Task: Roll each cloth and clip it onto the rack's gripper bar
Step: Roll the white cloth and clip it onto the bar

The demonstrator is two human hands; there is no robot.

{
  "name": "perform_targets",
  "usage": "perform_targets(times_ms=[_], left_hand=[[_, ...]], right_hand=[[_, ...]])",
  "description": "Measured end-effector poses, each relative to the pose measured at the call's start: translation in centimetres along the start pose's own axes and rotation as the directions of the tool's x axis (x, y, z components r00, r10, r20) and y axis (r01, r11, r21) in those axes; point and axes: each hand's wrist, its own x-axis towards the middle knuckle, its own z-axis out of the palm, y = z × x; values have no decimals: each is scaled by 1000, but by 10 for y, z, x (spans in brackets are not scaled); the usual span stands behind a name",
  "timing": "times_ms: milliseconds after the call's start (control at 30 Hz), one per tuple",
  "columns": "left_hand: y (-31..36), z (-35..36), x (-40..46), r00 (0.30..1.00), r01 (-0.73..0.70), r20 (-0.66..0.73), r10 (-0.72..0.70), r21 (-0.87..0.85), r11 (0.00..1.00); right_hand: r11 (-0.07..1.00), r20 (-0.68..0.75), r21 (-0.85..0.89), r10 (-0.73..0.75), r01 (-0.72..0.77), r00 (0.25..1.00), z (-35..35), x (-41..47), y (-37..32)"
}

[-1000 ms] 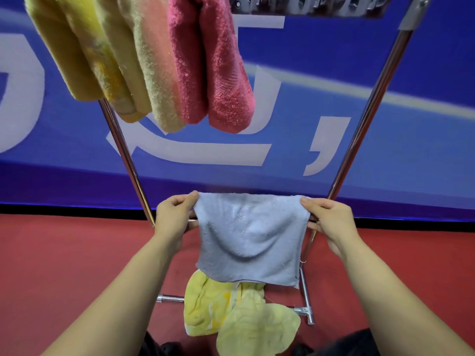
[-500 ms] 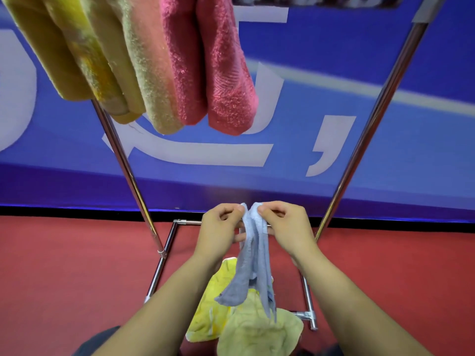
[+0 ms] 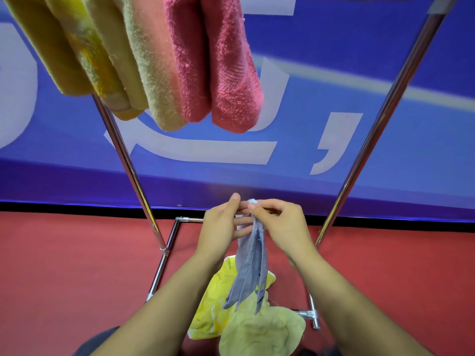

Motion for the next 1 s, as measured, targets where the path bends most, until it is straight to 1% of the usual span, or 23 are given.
perform_targets(times_ms=[233,300,333,367,400,433,467,500,567,667,733,867,1000], left_hand=[[-1,0,-4,978,111,181,-100,-51,993],[2,-3,-2,978,99,181,-102,27,995],[4,-6,1,986,58,153,-72,93,994],[3,-12,4,994,-16,111,-5,185,983],[2,-19,8,993,-112,75,93,315,942],[0,-27,13,979,-200,67,191,461,865],[-2,-34,16,965,-250,83,250,588,770],[-4,-41,18,955,-272,102,278,674,687],[-8,-50,20,945,-301,151,291,754,584],[-12,-57,21,919,-377,257,298,794,477],[-14,-57,21,909,-401,290,299,800,447],[-14,-56,21,893,-435,310,327,778,453],[-15,-56,20,885,-465,377,274,751,469]], right_hand=[[997,-107,-70,-47,39,993,-7,3,2],[989,-95,-127,-84,72,992,-12,4,1],[984,-88,-154,-102,88,991,-14,5,0],[981,-86,-170,-114,98,990,-16,5,0],[980,-85,-171,-117,101,990,-18,5,0],[984,-84,-152,-111,97,990,-20,5,0],[990,-83,-112,-96,87,992,-22,3,-1],[996,-80,-56,-75,71,994,-23,2,-2],[998,-67,58,-33,37,997,-26,0,-6],[991,-46,132,-20,26,999,-31,0,-9],[992,-33,119,-47,51,998,-35,0,-9],[990,-8,83,-110,110,994,-41,-2,-11],[987,1,95,-129,128,992,-43,-5,-14]])
